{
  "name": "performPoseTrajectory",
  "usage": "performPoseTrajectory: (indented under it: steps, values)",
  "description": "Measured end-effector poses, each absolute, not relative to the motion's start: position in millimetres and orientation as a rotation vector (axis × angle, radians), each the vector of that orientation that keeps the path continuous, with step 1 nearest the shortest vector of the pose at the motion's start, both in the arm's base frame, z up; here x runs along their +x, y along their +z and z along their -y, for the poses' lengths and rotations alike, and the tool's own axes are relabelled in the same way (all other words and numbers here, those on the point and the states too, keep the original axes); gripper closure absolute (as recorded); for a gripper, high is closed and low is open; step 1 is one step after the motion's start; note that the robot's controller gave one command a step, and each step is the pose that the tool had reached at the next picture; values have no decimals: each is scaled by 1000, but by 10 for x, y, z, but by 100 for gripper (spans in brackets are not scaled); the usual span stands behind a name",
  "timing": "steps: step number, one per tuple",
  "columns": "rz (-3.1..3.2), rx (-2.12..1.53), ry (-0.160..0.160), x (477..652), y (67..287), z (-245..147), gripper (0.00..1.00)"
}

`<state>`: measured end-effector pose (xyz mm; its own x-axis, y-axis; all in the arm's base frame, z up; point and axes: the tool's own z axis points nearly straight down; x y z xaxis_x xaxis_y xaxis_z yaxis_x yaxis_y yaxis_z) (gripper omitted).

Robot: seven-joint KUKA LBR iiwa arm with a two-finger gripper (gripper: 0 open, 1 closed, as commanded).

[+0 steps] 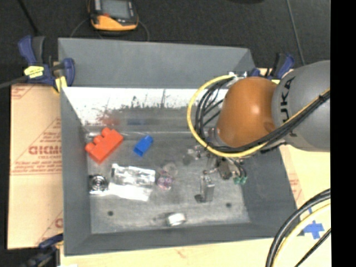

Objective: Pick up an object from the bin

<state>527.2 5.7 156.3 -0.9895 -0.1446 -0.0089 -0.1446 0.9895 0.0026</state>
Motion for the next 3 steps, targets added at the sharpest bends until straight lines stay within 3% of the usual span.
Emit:
performPoseTrajectory:
  steps: [1, 2, 3]
  values:
    - [-3133, -190, 4, 5627, 722, -374, 0]
    - [-3128, -188, 0, 5641, 782, -348, 100]
    - [-3124, -139, -1, 5919, 3307, -232, 100]
